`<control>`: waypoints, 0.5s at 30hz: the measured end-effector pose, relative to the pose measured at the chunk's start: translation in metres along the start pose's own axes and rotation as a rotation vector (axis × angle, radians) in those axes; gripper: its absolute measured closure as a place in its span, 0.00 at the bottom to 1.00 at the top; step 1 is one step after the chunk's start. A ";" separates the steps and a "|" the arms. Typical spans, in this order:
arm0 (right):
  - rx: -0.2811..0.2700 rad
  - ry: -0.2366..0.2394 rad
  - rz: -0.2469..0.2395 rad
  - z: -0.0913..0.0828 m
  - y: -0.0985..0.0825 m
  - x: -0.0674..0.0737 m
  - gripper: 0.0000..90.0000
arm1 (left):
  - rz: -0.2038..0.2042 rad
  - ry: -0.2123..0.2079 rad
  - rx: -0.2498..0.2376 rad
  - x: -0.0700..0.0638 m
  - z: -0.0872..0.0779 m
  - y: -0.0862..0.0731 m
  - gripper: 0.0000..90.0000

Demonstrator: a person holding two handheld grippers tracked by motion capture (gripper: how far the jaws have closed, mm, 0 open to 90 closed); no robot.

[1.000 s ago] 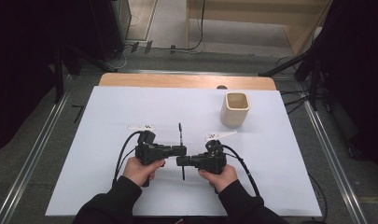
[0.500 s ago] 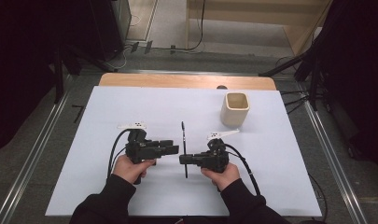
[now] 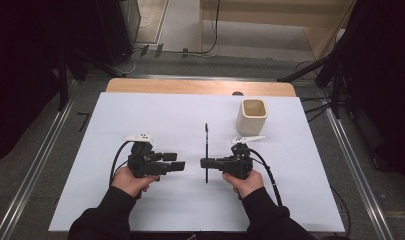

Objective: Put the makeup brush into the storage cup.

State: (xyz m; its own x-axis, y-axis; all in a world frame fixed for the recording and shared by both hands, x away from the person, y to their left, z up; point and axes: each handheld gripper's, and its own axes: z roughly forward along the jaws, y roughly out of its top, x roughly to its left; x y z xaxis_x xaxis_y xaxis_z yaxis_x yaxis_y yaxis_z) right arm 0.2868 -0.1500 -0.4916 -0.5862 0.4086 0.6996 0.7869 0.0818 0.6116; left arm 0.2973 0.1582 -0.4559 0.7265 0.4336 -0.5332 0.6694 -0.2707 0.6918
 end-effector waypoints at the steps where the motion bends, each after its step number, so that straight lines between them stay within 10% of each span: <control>1: -0.002 -0.002 0.005 -0.001 0.001 -0.001 0.96 | 0.004 0.005 0.004 0.000 0.000 -0.001 0.37; 15: -0.021 -0.049 -0.007 -0.010 0.006 -0.006 0.96 | 0.132 0.149 0.072 -0.005 -0.009 -0.010 0.34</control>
State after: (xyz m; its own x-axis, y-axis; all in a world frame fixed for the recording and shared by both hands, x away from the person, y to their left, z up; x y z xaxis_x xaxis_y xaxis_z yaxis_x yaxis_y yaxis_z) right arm 0.2936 -0.1612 -0.4885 -0.5810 0.4521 0.6767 0.7783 0.0655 0.6245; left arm 0.2855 0.1668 -0.4563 0.7813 0.5111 -0.3582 0.5828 -0.3921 0.7117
